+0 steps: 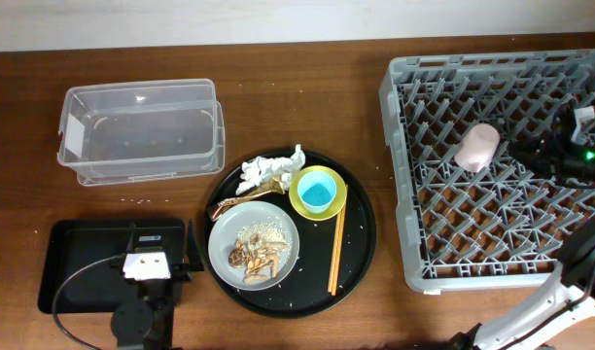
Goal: Sort waste into correct bins and load items into the dishwasher rack
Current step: 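Lower the pink cup into the rack and open the right gripper, then move the right gripper back to the tray and grasp the blue cup, then carry the blue cup over the rack beside the pink cup, then lower the blue cup into the rack and release it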
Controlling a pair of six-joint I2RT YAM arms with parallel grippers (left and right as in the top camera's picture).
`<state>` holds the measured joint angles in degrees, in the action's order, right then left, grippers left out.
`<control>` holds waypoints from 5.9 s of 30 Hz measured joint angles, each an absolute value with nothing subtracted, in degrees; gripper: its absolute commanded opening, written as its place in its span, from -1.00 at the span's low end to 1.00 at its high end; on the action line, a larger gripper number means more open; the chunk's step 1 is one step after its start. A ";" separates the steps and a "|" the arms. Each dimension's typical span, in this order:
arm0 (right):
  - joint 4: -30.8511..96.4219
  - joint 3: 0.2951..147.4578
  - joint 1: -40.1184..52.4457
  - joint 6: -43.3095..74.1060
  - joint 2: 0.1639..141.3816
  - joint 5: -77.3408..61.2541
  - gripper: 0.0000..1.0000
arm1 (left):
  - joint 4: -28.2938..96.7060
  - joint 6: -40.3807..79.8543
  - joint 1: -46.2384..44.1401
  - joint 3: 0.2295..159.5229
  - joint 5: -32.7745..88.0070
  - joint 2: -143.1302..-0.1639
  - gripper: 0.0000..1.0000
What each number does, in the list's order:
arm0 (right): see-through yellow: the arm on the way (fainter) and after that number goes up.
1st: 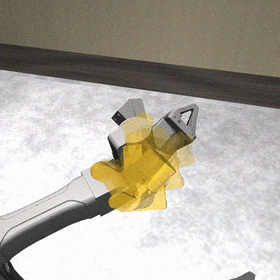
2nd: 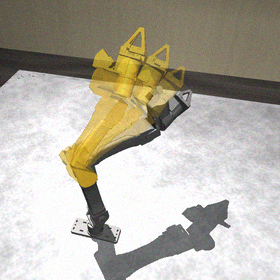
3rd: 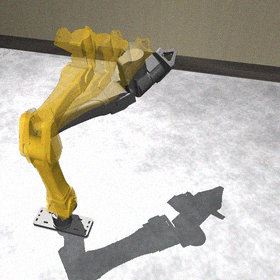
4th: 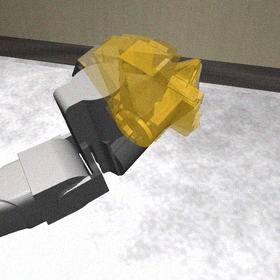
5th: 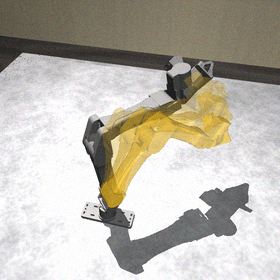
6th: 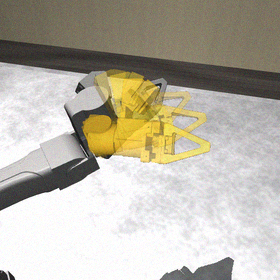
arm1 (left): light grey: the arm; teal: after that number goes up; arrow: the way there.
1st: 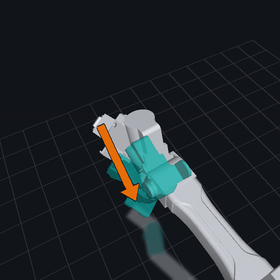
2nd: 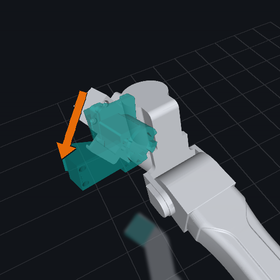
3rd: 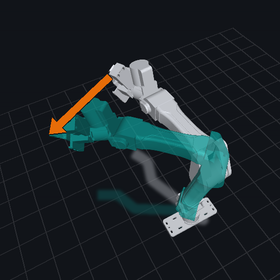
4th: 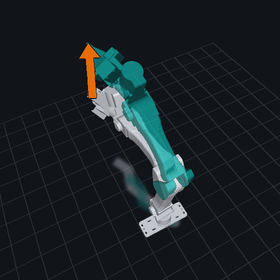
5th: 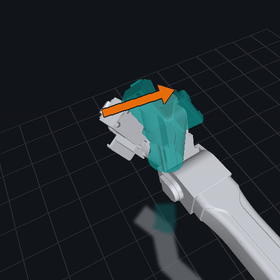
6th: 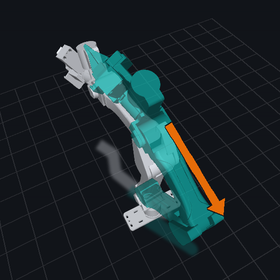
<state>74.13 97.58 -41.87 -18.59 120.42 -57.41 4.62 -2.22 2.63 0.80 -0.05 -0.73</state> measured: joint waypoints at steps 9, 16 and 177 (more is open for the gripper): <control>72.01 97.54 -38.65 -9.26 103.85 -42.46 -0.54 | 4.62 -2.22 2.63 0.80 -0.08 -0.73 0.99; 71.75 97.54 -21.65 -6.17 89.43 -37.95 -0.21 | 4.62 -2.22 2.63 0.80 -0.05 -0.73 0.99; 74.32 117.84 -49.84 4.05 112.95 -37.50 -0.41 | 4.62 -2.22 2.63 0.80 -0.05 -0.73 0.99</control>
<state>74.32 117.84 -49.84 4.05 112.95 -37.50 4.62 -2.22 2.63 0.80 -0.05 -0.73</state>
